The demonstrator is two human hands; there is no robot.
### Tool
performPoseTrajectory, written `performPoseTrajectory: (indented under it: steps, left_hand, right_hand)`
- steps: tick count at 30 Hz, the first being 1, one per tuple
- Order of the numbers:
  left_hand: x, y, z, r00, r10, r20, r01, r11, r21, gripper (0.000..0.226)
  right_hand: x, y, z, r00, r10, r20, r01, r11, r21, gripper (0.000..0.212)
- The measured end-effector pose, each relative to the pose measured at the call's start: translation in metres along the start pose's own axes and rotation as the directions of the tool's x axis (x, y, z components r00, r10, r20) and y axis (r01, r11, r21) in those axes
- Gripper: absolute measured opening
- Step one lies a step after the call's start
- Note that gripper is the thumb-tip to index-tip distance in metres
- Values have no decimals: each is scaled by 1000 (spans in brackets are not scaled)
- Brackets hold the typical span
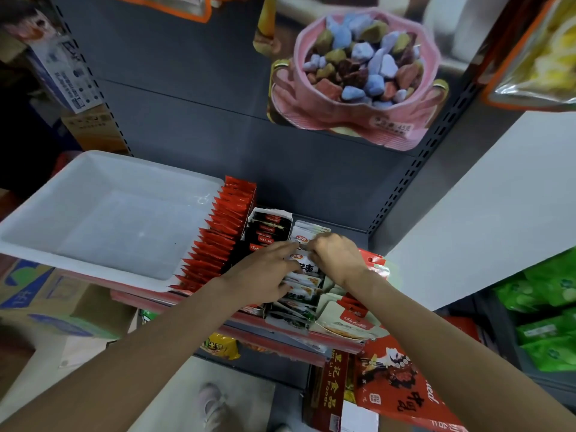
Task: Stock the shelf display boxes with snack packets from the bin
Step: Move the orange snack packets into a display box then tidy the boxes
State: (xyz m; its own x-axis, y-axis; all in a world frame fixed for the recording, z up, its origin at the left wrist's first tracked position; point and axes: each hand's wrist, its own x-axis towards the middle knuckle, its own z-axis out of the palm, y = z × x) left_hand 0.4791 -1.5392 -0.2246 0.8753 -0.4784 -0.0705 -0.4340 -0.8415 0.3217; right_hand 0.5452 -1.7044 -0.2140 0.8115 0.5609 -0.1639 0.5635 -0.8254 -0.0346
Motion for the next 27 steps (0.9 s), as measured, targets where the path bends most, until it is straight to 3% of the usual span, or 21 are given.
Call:
performPoseTrajectory:
  steps: [3, 6, 10, 14, 20, 22, 25, 27]
  left_hand:
    - [-4, -1, 2, 996, 41, -74, -38, 998, 40, 34]
    - [-6, 0, 4, 987, 71, -142, -58, 994, 92, 24]
    - [-2, 1, 4, 998, 28, -64, -25, 998, 49, 30]
    - [-2, -2, 2, 998, 29, -55, -27, 999, 34, 34]
    - [-14, 3, 7, 975, 54, -214, -21, 988, 153, 41]
    - [-17, 2, 9, 972, 47, -232, -21, 993, 115, 52]
    - [-20, 4, 8, 964, 37, -262, -11, 995, 101, 59]
    - [-23, 6, 8, 953, 37, -300, -3, 993, 114, 60]
  right_hand:
    - [-10, -1, -1, 975, -42, -219, 29, 998, -61, 11]
    - [-14, 3, 1, 911, -96, -402, 56, 992, -111, 28]
    - [-14, -3, 5, 953, -105, -285, 61, 985, -159, 36]
    - [-8, -4, -2, 985, -62, -162, 46, 994, -100, 28]
    - [-14, 6, -14, 998, -52, -42, 60, 976, 208, 49]
    - [-18, 9, -20, 996, -47, -71, 66, 953, 296, 38]
    - [-25, 11, -26, 986, -105, -129, 136, 958, 253, 12]
    - [-28, 9, -26, 988, -141, -65, 152, 965, 214, 16]
